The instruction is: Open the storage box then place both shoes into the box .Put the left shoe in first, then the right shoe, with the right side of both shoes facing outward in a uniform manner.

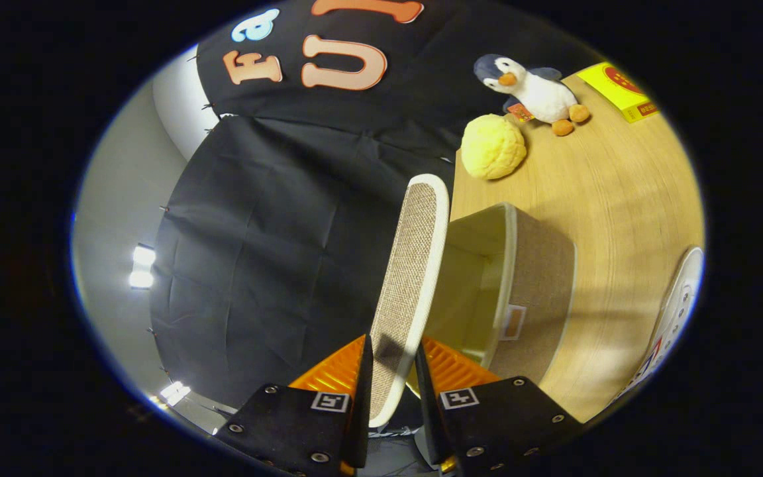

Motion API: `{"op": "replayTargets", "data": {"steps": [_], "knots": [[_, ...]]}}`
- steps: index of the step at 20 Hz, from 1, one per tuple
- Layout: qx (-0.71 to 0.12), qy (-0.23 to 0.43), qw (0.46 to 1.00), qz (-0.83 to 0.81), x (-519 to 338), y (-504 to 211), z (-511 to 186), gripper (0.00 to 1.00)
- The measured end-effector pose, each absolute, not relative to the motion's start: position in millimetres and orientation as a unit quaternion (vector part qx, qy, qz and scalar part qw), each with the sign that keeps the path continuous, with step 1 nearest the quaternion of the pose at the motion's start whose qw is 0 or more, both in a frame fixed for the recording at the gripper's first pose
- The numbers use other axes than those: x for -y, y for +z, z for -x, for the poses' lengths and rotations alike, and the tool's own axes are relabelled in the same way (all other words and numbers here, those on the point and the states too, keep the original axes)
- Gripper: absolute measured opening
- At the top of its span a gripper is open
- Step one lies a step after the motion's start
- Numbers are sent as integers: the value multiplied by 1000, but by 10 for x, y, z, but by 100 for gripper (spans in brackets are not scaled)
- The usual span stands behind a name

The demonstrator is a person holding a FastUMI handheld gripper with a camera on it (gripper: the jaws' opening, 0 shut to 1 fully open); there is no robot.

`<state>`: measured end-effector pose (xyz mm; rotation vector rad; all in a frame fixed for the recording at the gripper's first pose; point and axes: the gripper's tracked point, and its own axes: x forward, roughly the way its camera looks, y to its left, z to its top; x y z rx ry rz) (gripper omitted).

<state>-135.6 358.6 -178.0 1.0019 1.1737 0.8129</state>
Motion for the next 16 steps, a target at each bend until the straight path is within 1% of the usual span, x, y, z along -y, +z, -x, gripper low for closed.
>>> {"op": "replayTargets", "data": {"steps": [1,2,3,5,7,10,16], "knots": [[-507,362,644,-445,-3675,-1656,1355,29],[-500,366,644,-448,-3762,-1563,1325,26],[-496,368,646,-448,-3829,-1484,1312,19],[-488,380,648,-444,-4002,-1306,1288,12],[-491,391,648,-432,-4190,-1222,1300,10],[-494,403,646,-420,-4511,-1173,1271,11],[-496,404,649,-411,-5204,-1114,1193,11]]}}
